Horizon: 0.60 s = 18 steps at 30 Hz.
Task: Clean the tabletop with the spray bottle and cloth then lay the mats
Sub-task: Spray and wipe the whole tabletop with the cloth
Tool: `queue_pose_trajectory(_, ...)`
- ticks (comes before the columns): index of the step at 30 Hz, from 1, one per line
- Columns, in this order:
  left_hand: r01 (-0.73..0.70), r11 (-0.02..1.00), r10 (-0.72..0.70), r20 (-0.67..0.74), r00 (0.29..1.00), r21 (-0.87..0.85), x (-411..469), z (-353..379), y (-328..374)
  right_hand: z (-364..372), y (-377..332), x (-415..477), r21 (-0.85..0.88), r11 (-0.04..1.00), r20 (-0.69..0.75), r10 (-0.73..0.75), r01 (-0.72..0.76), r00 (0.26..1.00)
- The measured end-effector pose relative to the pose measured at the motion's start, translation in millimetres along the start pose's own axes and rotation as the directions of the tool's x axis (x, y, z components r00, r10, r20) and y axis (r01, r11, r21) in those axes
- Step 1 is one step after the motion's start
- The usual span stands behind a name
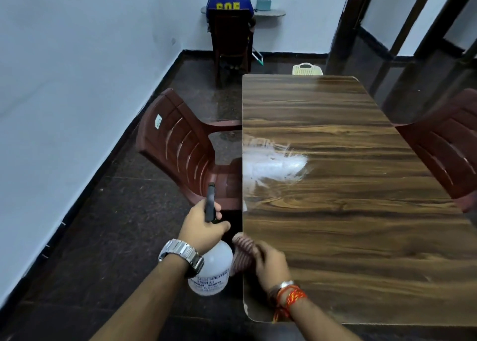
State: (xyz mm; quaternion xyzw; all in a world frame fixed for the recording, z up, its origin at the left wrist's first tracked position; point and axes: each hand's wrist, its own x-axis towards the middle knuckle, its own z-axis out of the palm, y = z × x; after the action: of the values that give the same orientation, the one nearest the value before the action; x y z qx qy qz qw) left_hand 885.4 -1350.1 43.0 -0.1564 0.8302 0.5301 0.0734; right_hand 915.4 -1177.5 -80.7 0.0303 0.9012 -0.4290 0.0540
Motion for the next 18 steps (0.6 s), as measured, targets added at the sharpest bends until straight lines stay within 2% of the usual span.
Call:
queue_pose_trajectory(3, -0.062, 0.996, 0.059, 0.063, 0.996, 0.057, 20, -21, 5, -17, -31, 28, 0.069, 0.996, -0.196, 0.069, -0.056, 0.978)
queue_pose_trajectory(5, -0.089, 0.991, 0.084, 0.057, 0.995, 0.101, 38, -32, 12, -27, -55, 52, 0.127, 0.991, -0.250, 0.061, -0.029, 0.966)
queue_pose_trajectory(8, -0.088, 0.987, 0.087, 0.014, 0.996, 0.132, 66, -53, 20, -30, -92, 95, 0.176, 0.984, -0.255, 0.058, -0.013, 0.965)
queue_pose_trajectory(12, -0.132, 0.980, 0.136, -0.018, 0.991, 0.148, 109, -100, 29, -15, -157, 154, 0.127, 0.992, -0.239, 0.022, 0.009, 0.971)
queue_pose_trajectory(18, -0.250, 0.944, 0.257, -0.007, 0.966, 0.216, 190, -192, 30, 41, -247, 238, -0.023, 0.992, -0.298, -0.128, 0.127, 0.946)
